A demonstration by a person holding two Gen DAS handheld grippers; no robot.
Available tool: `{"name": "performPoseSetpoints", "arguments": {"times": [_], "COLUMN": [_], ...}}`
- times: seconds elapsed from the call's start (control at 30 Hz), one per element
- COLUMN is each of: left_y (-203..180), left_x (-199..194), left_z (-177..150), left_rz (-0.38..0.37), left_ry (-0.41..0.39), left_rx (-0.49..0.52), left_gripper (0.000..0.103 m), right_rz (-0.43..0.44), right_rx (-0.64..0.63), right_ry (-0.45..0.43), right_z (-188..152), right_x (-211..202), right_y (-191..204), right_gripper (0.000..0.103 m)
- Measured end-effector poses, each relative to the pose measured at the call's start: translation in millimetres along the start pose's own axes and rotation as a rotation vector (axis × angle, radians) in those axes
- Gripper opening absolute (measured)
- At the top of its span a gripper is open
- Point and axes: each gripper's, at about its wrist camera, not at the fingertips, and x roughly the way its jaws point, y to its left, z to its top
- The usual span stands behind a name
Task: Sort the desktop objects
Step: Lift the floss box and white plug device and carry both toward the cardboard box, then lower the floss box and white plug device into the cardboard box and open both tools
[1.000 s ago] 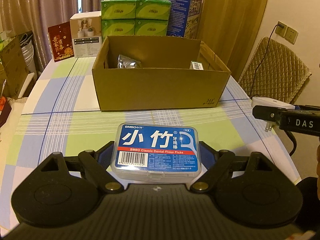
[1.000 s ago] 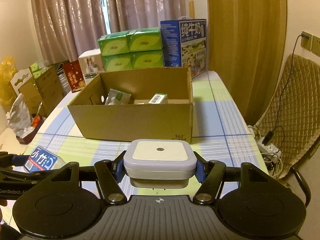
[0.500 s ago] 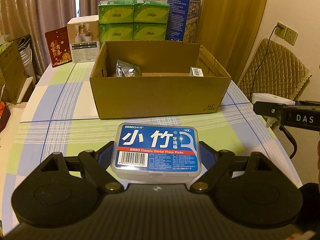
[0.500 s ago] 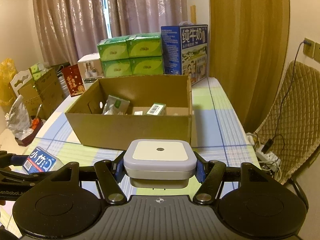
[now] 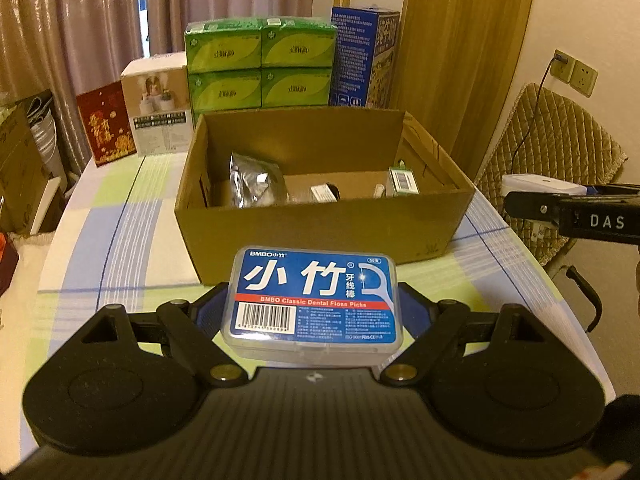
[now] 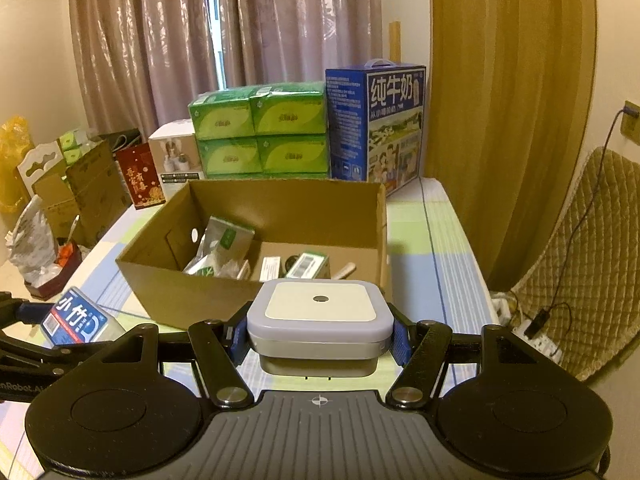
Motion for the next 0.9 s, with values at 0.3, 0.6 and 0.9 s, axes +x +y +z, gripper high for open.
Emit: {"name": "performPoseSetpoints", "arguments": {"times": [0.3, 0.6, 0.9], "left_y": [8, 16, 22], "left_x": [19, 40, 62], "left_z": [38, 63, 81], "left_rz": [-0.01, -0.028, -0.02], "left_ry": [-0.006, -0.001, 0.01], "left_rx": [0.015, 0.014, 0.035], "left_gripper": [0.083, 0.083, 0.083], "right_rz": [0.012, 0.014, 0.009], "right_rx": [-0.021, -0.026, -0.041], "right_ry": [0.008, 0.028, 0.043], "right_z": [28, 43, 56], "right_x": [24, 49, 76], "right_y": [-2, -3, -8], "right_gripper": [0.062, 0.062, 0.062]}}
